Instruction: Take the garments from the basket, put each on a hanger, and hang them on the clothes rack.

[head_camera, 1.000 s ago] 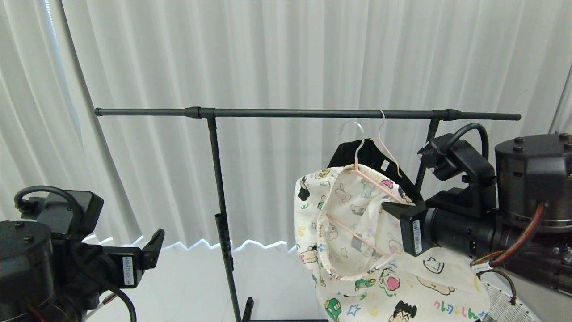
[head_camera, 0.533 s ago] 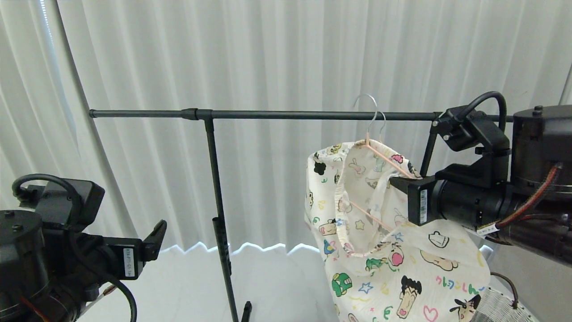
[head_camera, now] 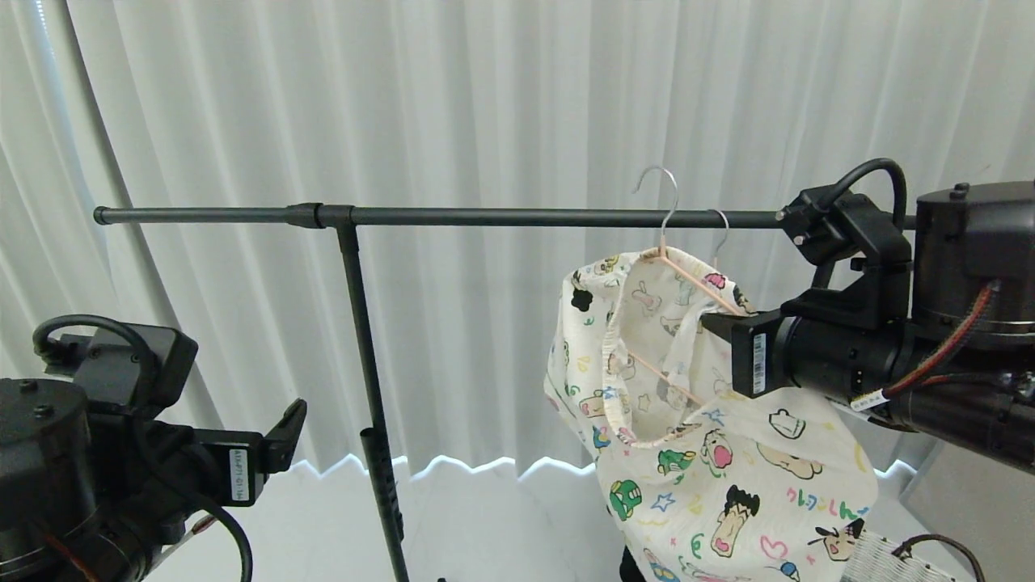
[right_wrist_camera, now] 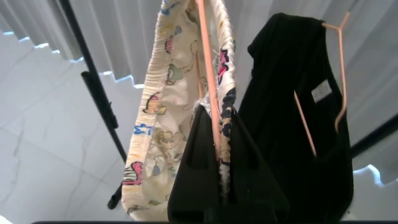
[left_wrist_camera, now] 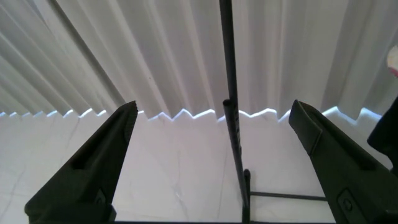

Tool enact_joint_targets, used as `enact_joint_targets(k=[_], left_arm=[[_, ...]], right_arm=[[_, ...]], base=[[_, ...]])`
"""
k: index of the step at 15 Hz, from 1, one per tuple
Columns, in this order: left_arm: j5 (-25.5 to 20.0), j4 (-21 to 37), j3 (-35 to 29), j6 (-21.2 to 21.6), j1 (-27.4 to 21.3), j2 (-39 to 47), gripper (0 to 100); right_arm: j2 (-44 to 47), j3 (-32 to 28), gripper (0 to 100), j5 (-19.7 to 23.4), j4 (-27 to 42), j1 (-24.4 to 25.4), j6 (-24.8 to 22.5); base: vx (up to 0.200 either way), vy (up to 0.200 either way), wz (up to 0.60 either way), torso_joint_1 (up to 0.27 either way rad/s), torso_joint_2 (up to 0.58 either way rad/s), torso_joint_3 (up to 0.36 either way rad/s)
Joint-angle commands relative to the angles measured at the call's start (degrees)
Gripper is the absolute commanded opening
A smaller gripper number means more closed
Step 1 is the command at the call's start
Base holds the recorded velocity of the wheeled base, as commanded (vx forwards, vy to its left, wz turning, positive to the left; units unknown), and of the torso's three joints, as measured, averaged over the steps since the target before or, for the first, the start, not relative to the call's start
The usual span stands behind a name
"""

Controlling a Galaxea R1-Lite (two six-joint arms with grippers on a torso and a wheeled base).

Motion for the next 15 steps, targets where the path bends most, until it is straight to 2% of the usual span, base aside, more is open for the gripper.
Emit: enact_joint_targets(k=[1,8,15], left_arm=[[0.02,-0.03,0.01,-0.05,0.01,0.23,100],[0.11,-0.03,0.19,-0.05,0.01,0.23,100],[0.02,-0.03,0.19,-0.05,-1.31,0.32,100]], right_arm=[[0.33,-0.03,0,0.45,-0.04,0.0,-0.07],[1.38,-1.08,0,1.77,-0.04,0.27,-0.16],[6.57,-3.63,0,3.88,-0.21,-0.96,-0.07]], base=[[0.2,0.0,0.0,-0.002,0.0,0.002],[0.2,0.0,0.0,0.004,0.0,0.001],[0.0,0.0,0.0,0.0,0.0,0.0]])
